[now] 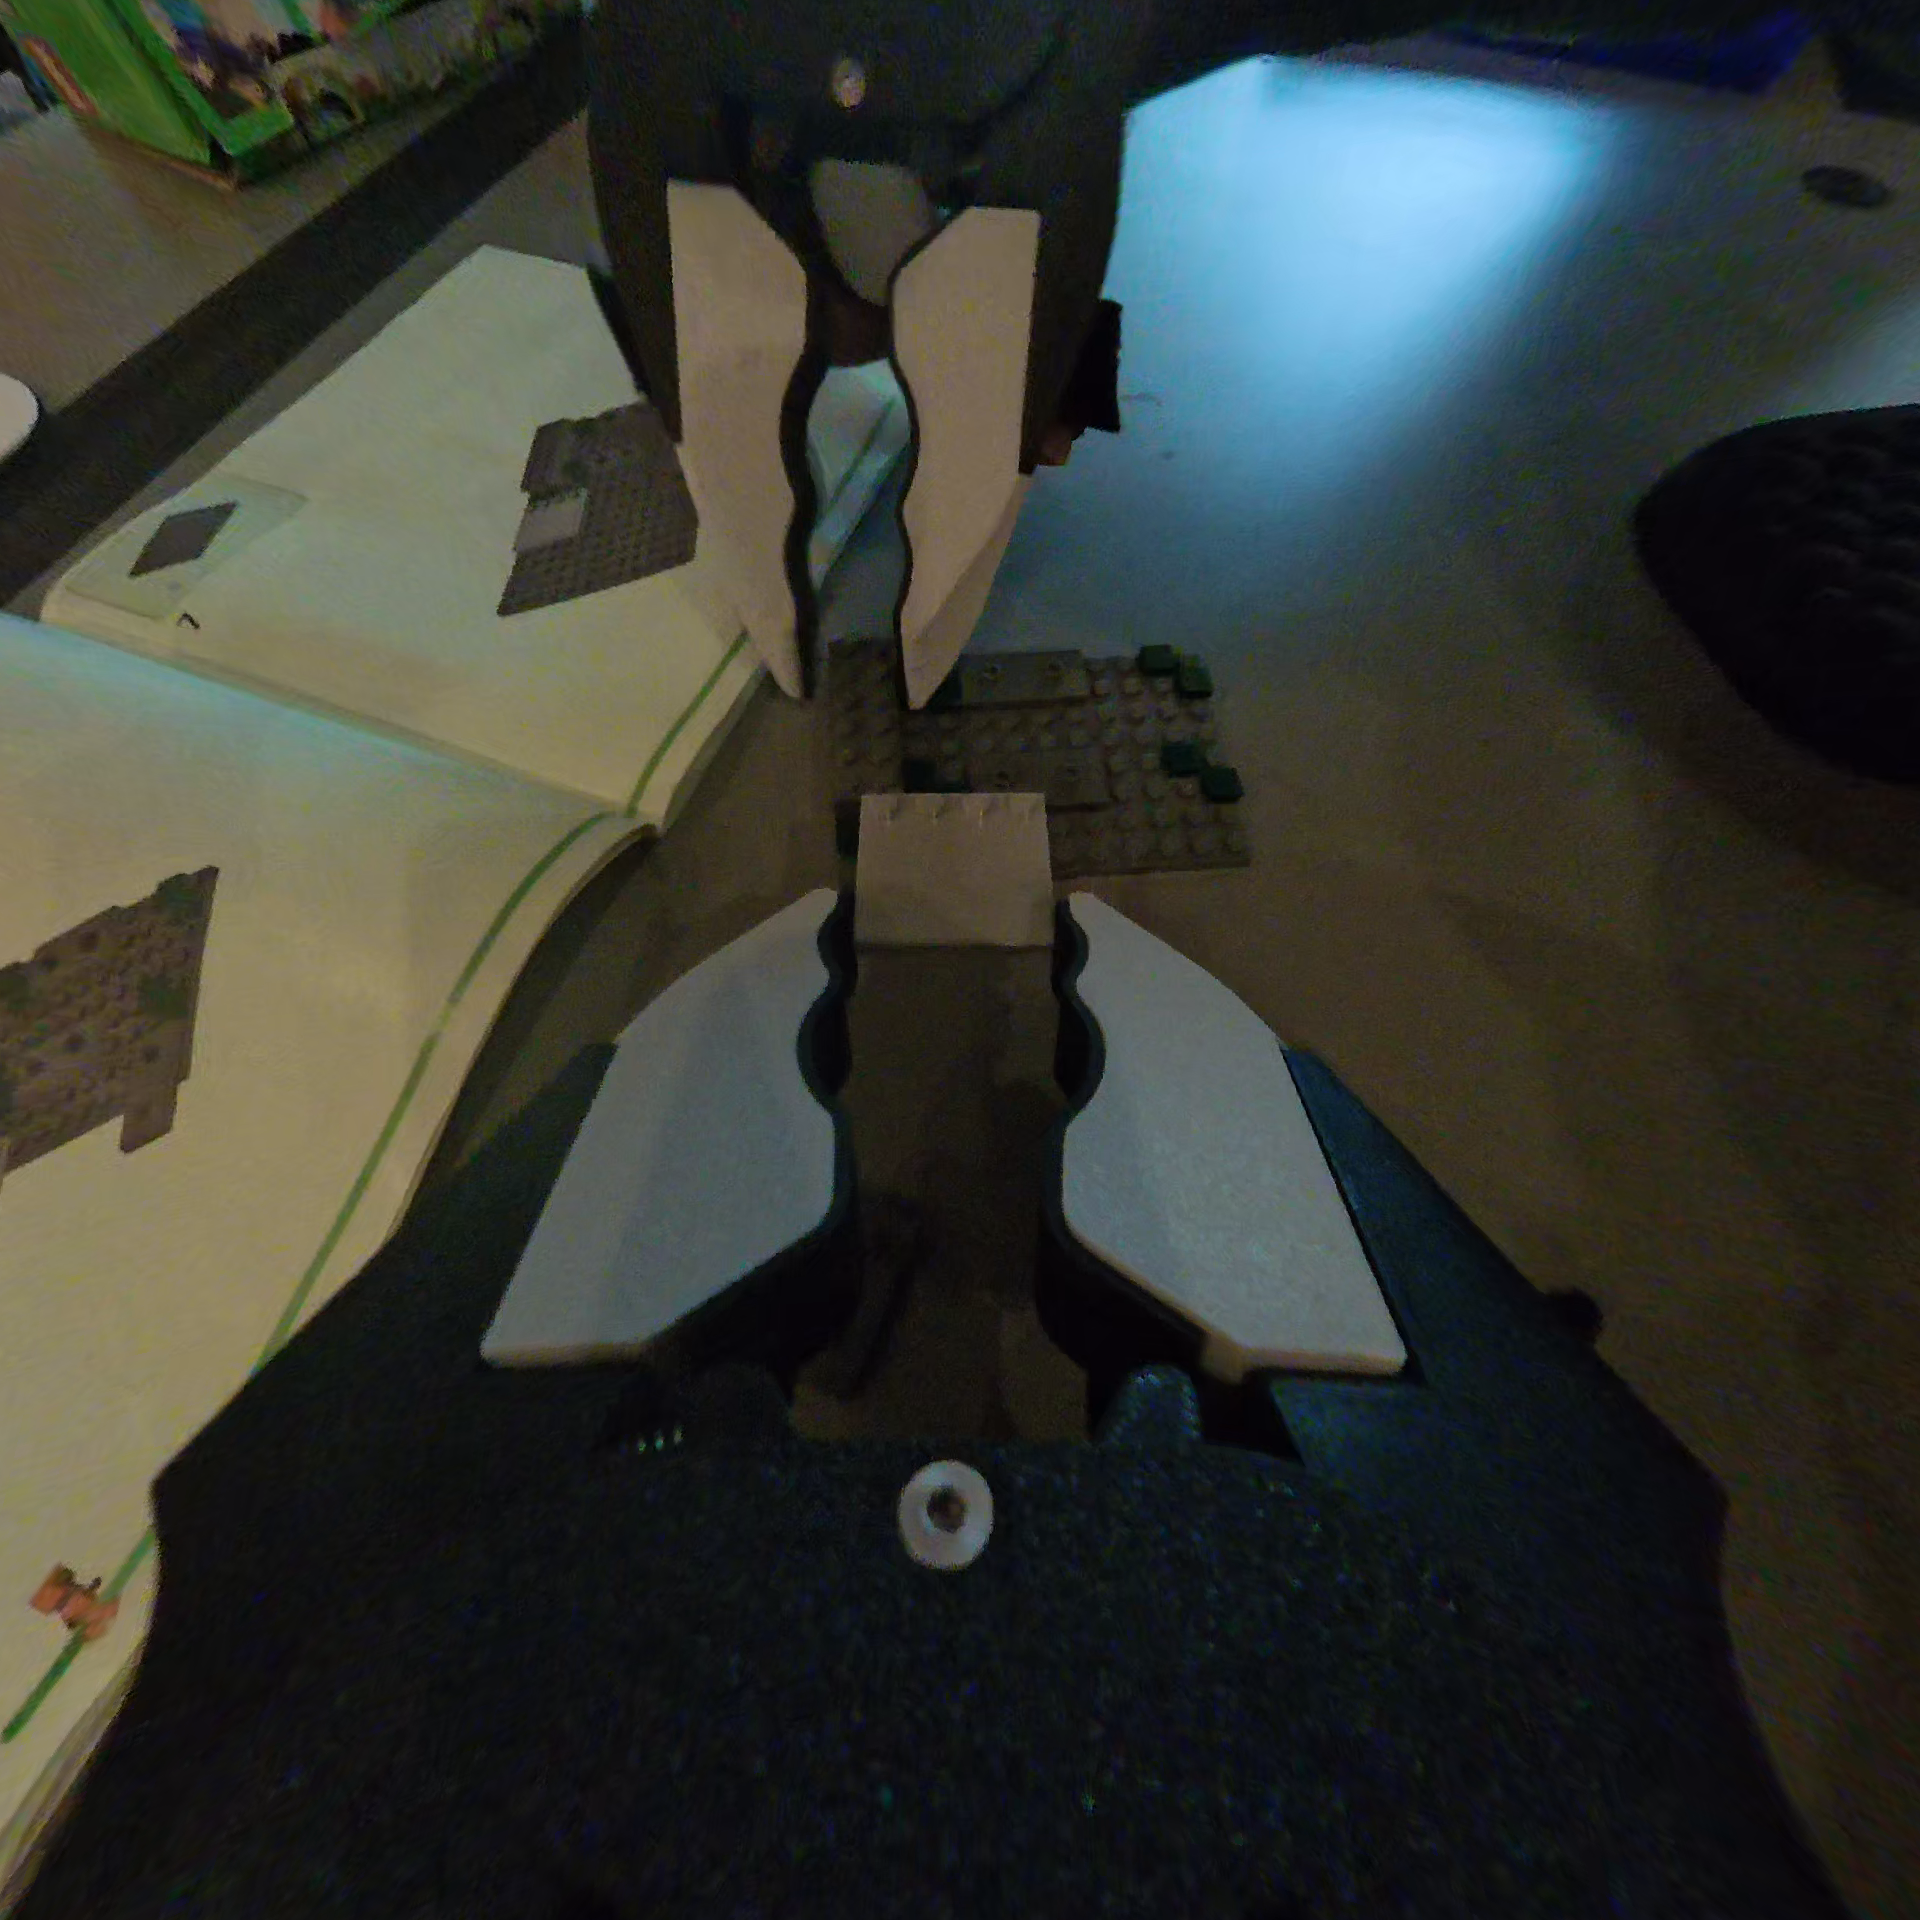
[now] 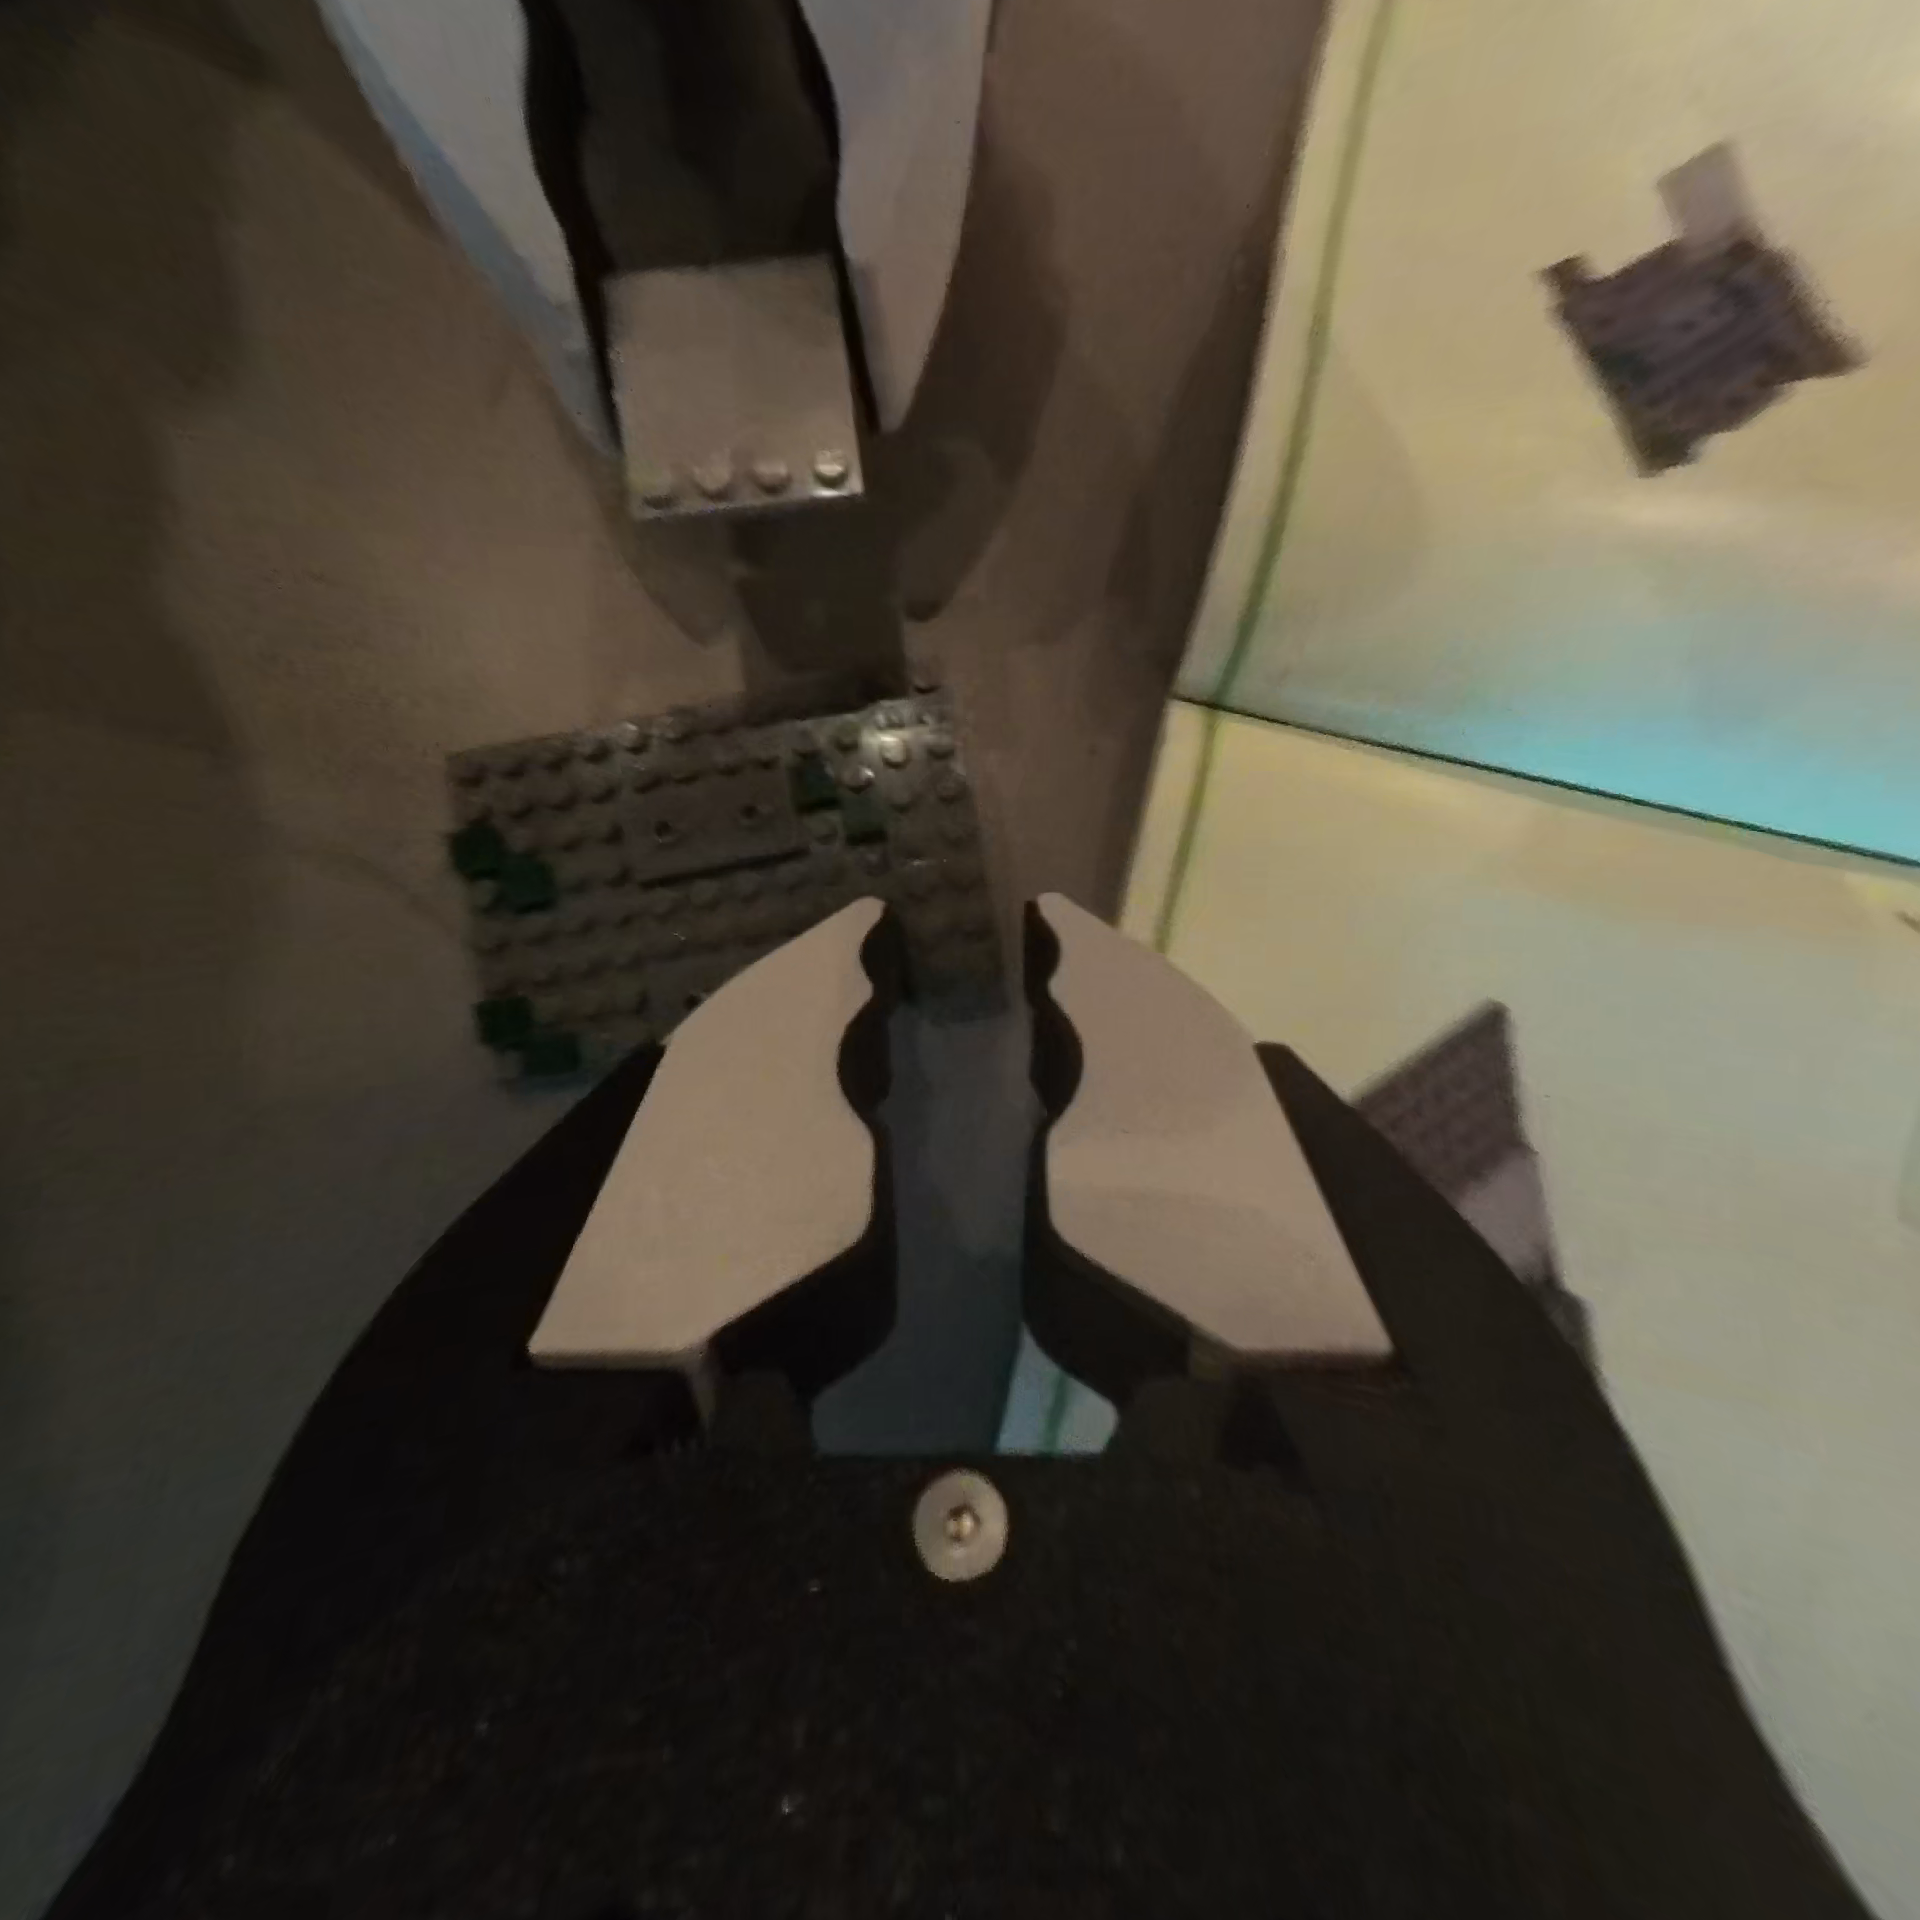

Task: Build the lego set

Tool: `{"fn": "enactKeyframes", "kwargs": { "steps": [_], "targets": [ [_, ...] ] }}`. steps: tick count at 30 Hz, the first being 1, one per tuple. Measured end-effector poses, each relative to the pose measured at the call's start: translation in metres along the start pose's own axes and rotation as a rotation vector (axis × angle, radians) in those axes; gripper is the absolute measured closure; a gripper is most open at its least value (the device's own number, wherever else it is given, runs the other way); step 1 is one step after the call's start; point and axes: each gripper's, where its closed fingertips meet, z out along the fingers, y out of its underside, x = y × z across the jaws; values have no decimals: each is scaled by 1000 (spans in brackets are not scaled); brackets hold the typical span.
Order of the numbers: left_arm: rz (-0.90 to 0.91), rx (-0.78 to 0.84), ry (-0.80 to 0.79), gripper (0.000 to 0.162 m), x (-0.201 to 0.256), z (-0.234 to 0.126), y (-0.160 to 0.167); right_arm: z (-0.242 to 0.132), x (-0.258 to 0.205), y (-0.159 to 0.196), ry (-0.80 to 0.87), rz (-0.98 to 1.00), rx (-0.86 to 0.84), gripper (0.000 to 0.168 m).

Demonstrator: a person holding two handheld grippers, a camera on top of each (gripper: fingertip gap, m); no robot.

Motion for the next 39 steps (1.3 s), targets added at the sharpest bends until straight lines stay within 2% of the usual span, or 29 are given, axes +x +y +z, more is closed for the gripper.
{"fn": "enactKeyframes", "kwargs": {
  "steps": [5,19,39],
  "targets": [
    [-11,-6,5,126,0,-1,3,3,-4,-1,-33,5,7,151],
    [31,-41,96,126,18,5,5,-15,-45,-21,57,14,93,152],
    [98,-152,154,125,45,18,21,-7,-67,-5,48,95,125,152]
  ]
}}
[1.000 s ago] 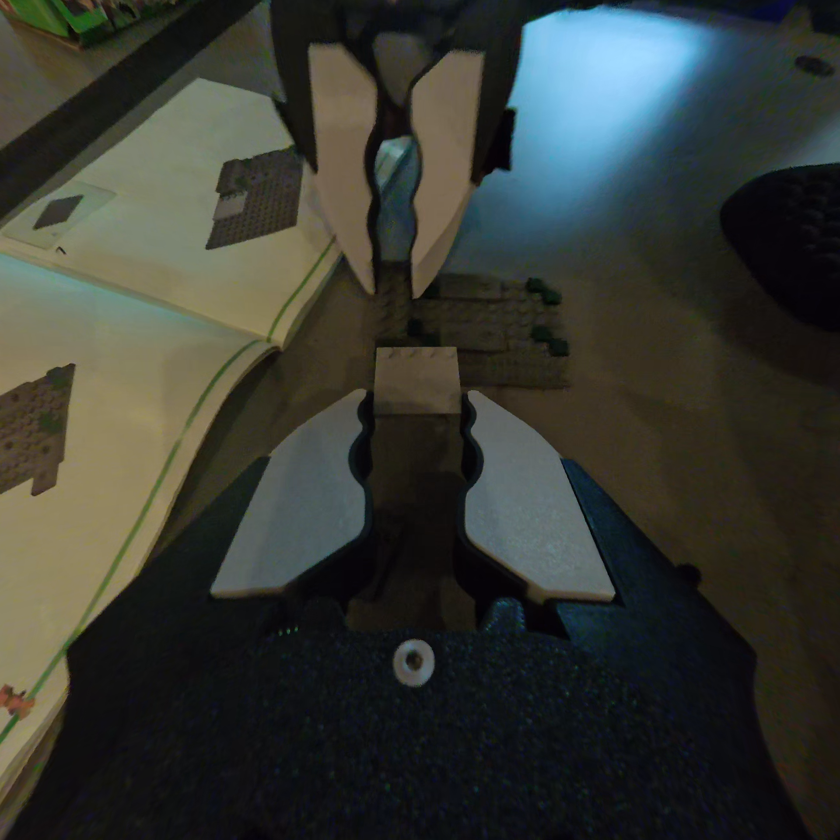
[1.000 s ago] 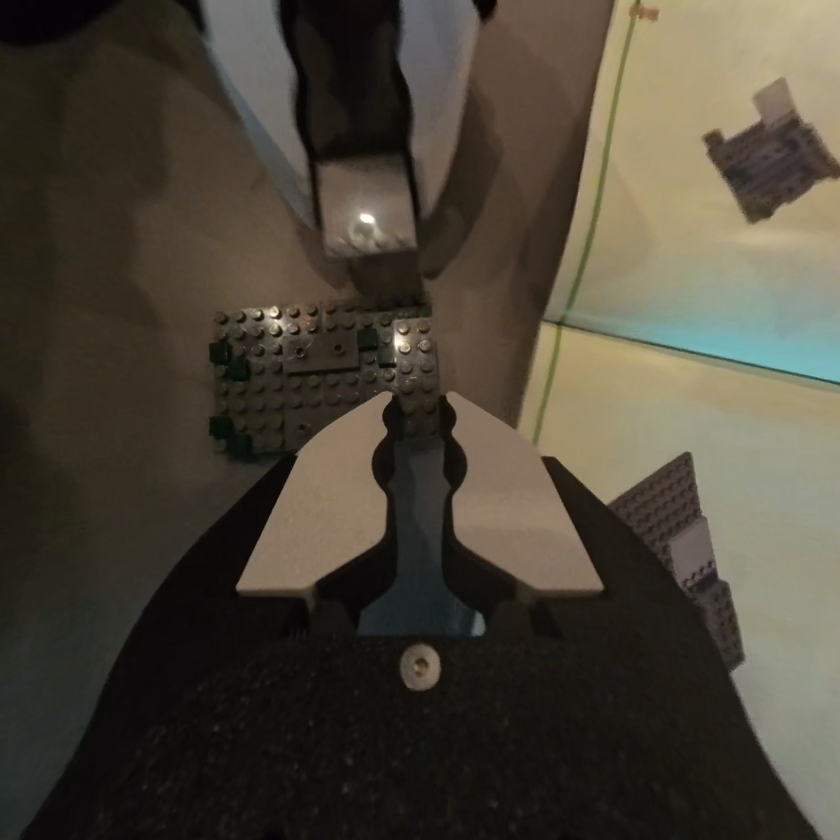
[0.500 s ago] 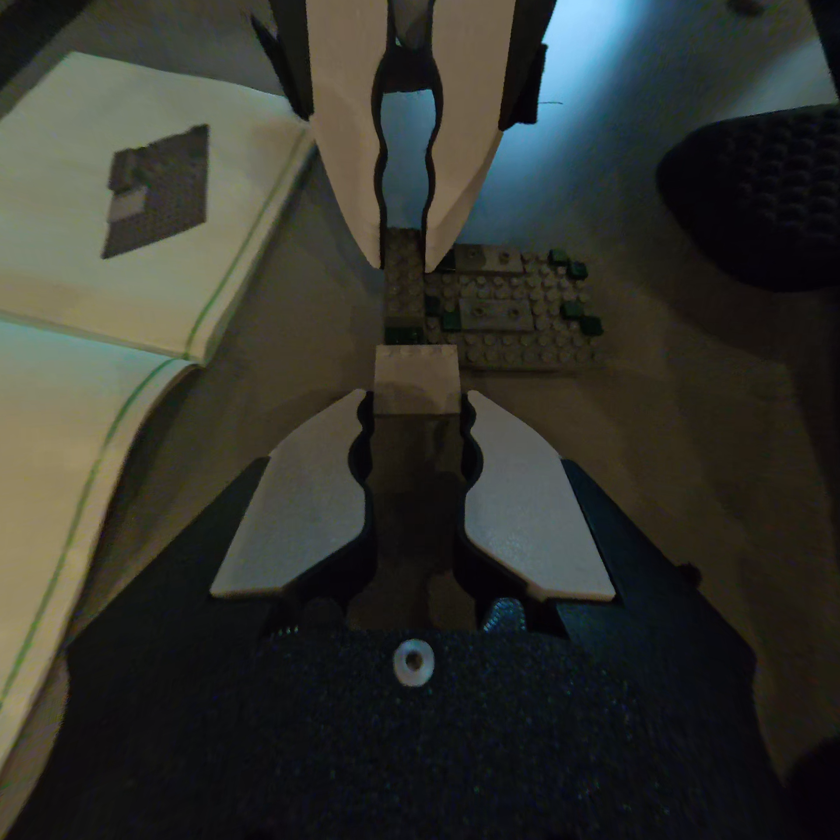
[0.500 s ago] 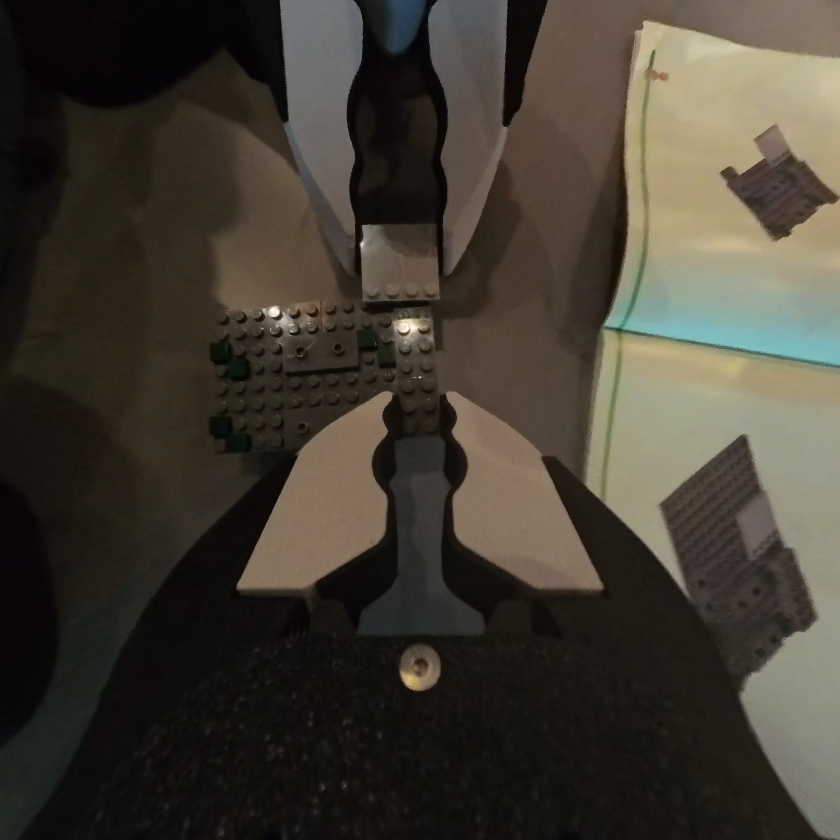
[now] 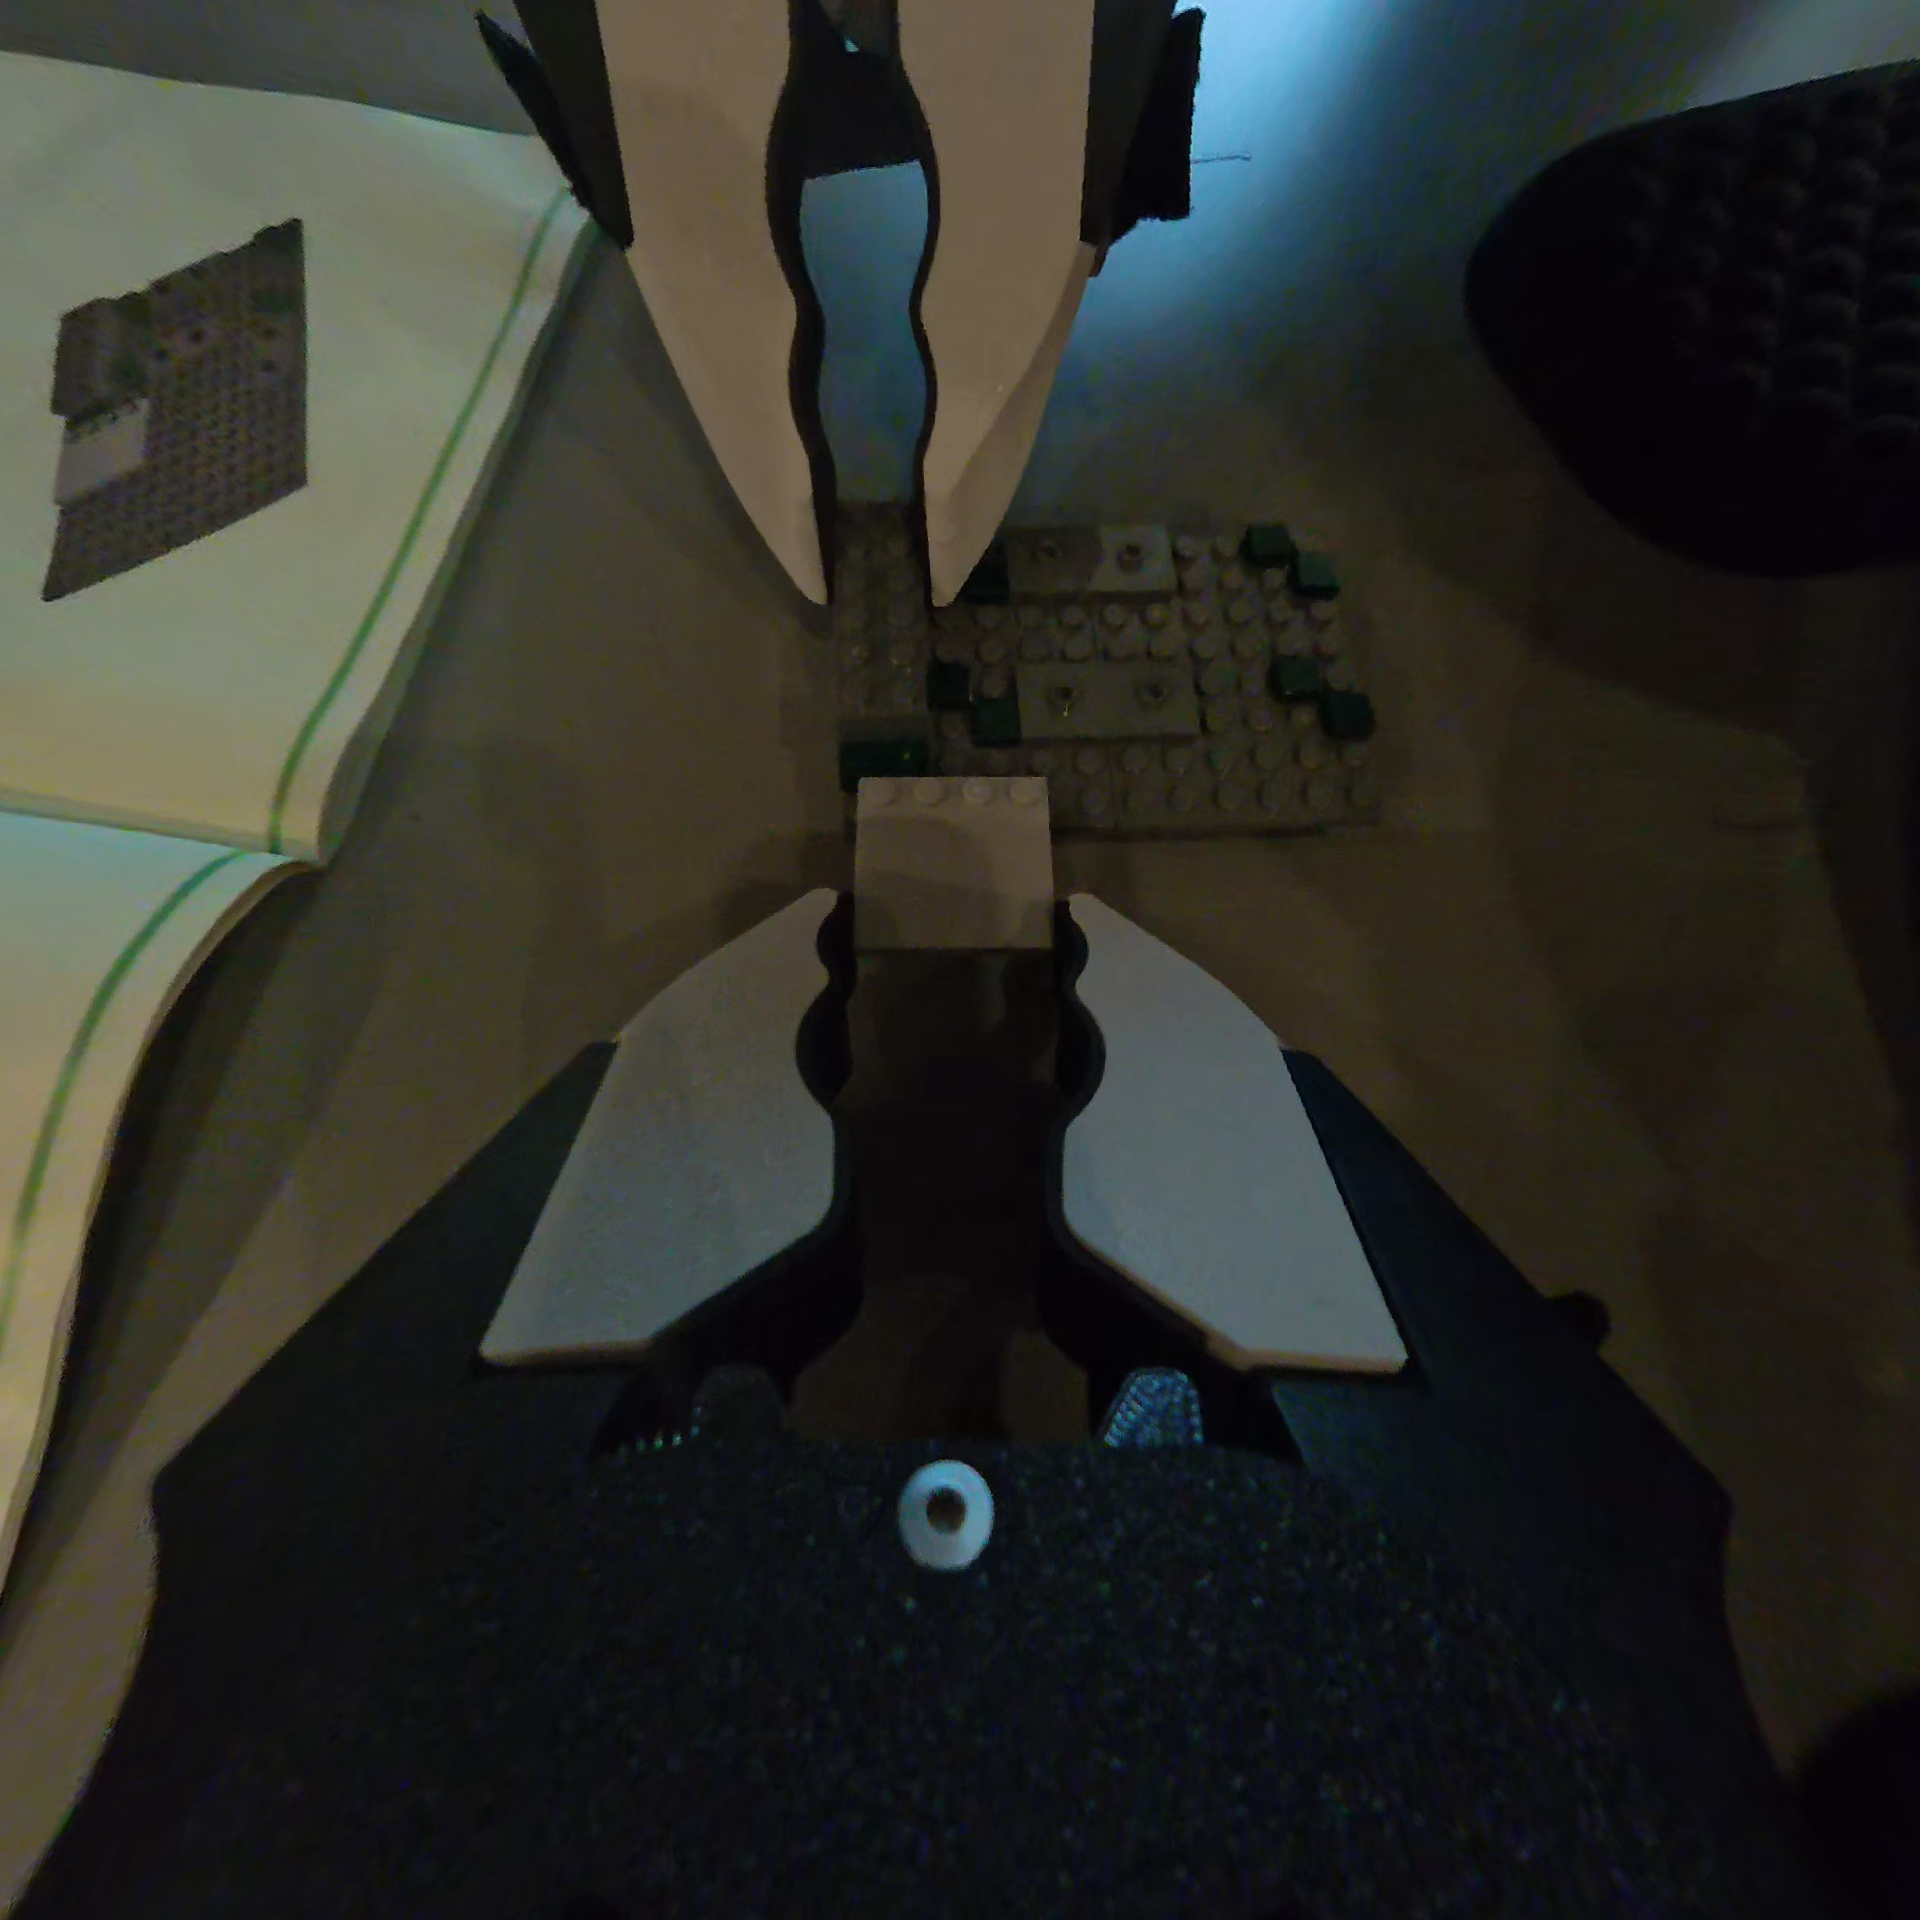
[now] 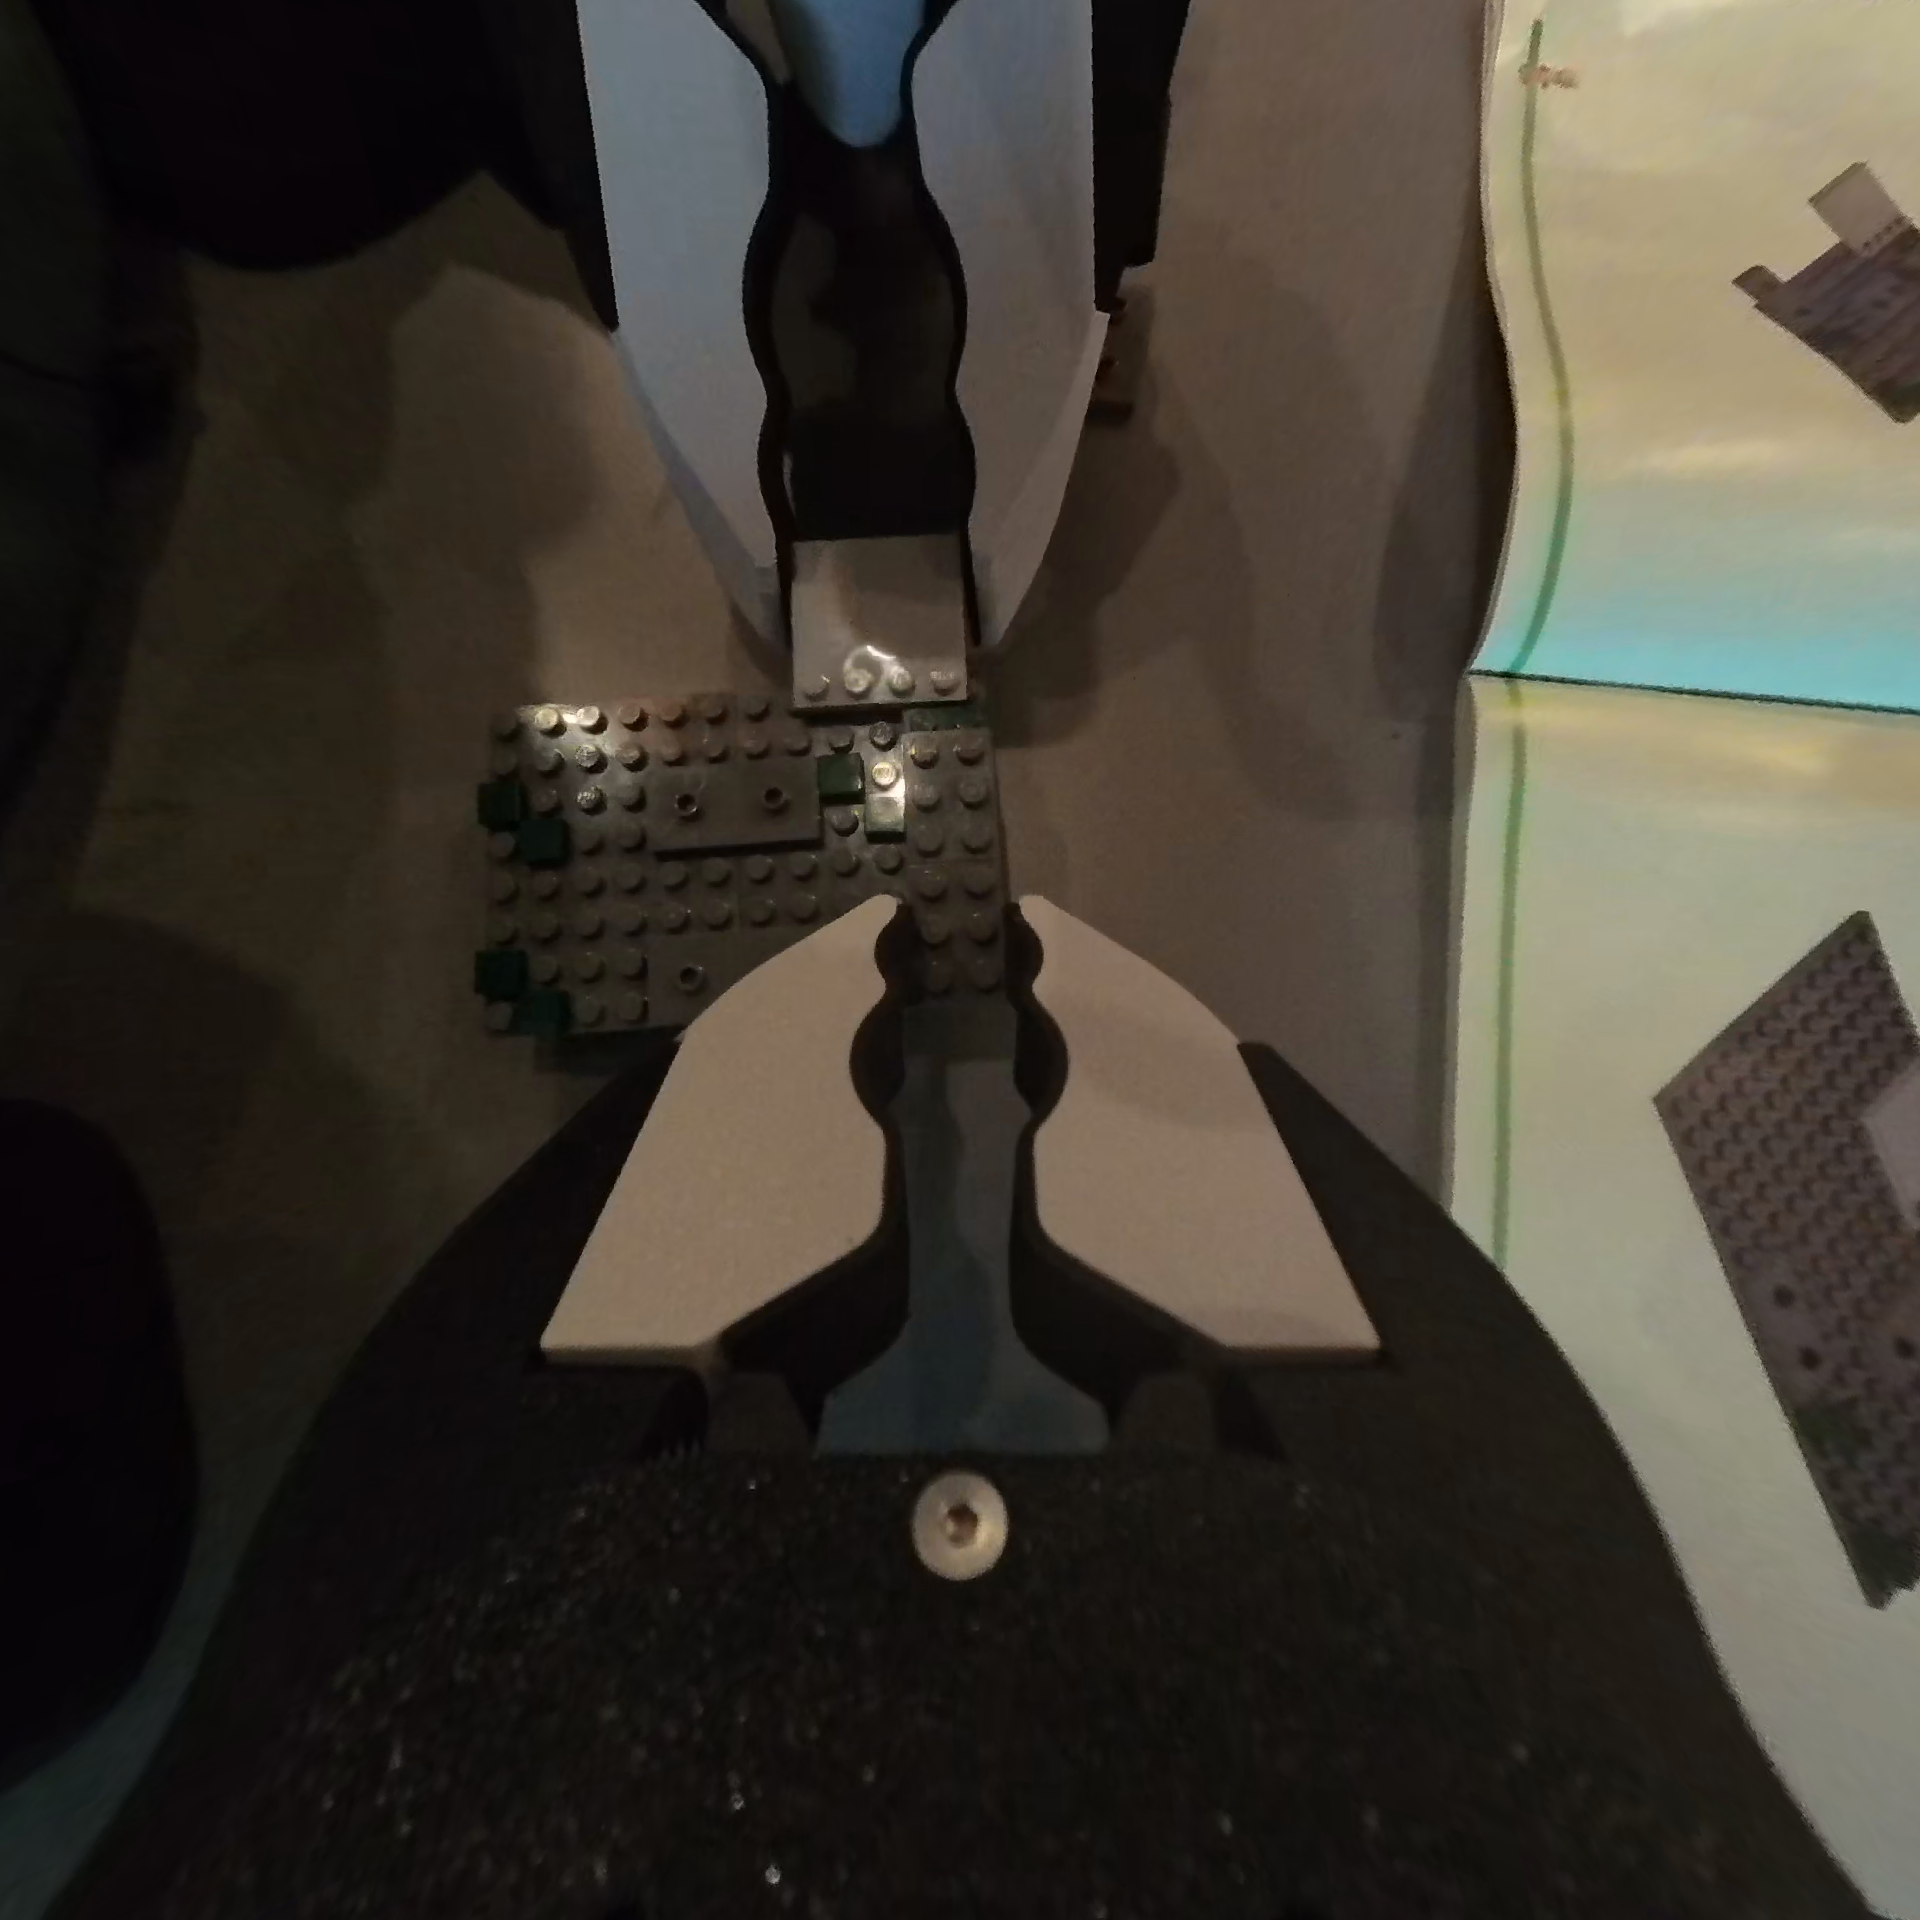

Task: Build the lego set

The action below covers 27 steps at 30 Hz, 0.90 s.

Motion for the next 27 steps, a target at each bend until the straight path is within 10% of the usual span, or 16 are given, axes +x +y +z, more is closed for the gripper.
{"fn": "enactKeyframes", "kwargs": {
  "steps": [27],
  "targets": [
    [-2,-111,-34,123,1,4,5,3,-3,6,-3,16,-7,152]
  ]
}}
